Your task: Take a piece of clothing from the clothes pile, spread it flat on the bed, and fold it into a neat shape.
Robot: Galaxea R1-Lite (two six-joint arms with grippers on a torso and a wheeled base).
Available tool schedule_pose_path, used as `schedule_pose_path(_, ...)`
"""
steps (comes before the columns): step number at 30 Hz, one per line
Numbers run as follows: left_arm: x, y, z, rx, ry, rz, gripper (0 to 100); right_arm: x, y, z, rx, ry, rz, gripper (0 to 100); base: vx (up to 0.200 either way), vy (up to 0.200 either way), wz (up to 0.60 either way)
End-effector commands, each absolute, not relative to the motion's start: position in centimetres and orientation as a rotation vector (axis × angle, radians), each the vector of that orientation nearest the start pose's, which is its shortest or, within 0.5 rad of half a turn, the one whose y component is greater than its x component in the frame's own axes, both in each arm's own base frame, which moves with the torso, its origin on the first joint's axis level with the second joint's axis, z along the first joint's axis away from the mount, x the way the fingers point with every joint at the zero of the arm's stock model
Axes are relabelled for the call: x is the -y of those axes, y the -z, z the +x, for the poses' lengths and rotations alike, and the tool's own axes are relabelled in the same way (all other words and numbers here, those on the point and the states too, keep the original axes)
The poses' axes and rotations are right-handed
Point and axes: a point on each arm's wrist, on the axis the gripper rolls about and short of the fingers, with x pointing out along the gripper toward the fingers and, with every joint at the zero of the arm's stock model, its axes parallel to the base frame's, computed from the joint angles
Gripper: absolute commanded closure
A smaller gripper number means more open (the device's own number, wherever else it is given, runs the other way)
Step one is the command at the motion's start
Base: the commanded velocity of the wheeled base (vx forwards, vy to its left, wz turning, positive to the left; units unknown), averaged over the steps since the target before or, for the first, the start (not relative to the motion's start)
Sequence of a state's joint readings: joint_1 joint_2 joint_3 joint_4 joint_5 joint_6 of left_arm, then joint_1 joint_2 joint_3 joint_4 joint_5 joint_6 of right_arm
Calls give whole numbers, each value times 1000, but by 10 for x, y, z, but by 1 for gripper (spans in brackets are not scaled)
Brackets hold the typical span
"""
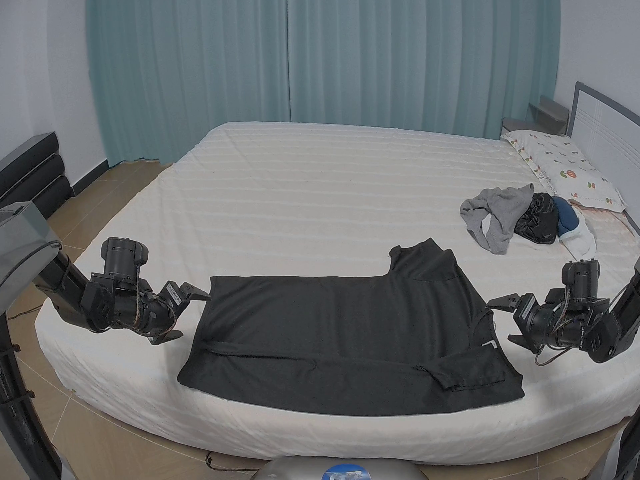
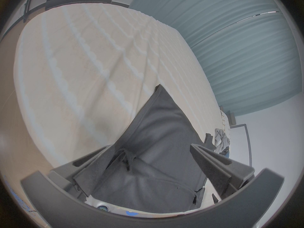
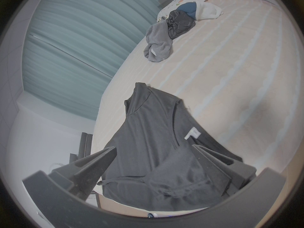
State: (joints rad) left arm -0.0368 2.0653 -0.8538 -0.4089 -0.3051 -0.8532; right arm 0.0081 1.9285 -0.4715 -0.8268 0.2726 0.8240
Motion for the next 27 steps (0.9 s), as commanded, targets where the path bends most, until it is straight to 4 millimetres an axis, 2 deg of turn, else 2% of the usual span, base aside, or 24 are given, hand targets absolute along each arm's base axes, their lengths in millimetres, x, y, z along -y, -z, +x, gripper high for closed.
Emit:
schedule_pose_path(1, 19, -54, 343, -899, -36, -905, 0, -9, -45, 275, -738, 3, 901, 0, 0, 0, 0)
schedule_pose_path(6, 22, -59, 332, -906, -25, -895, 0, -9, -43, 273, -742, 5, 902, 0, 0, 0, 0)
schedule_pose_path(8, 22, -64, 324, -909, -6, -867, 0, -9, -42, 272, -746, 5, 901, 0, 0, 0, 0)
schedule_pose_path(10, 22, -65, 307, -935, 59, -800, 0, -9, -42, 271, -750, 7, 901, 0, 0, 0, 0)
schedule_pose_path(11, 22, -65, 307, -935, 59, -800, 0, -9, -42, 271, -750, 7, 901, 0, 0, 0, 0)
schedule_pose_path(13, 29, -63, 294, -969, 104, -763, 0, -9, -41, 270, -753, 8, 902, 0, 0, 0, 0)
schedule_pose_path(20, 48, -69, 276, -1001, 173, -724, 0, -10, -40, 269, -760, 8, 901, 0, 0, 0, 0)
schedule_pose_path(27, 81, -53, 265, -1102, 240, -660, 0, -14, -39, 269, -771, -3, 895, 0, 0, 0, 0)
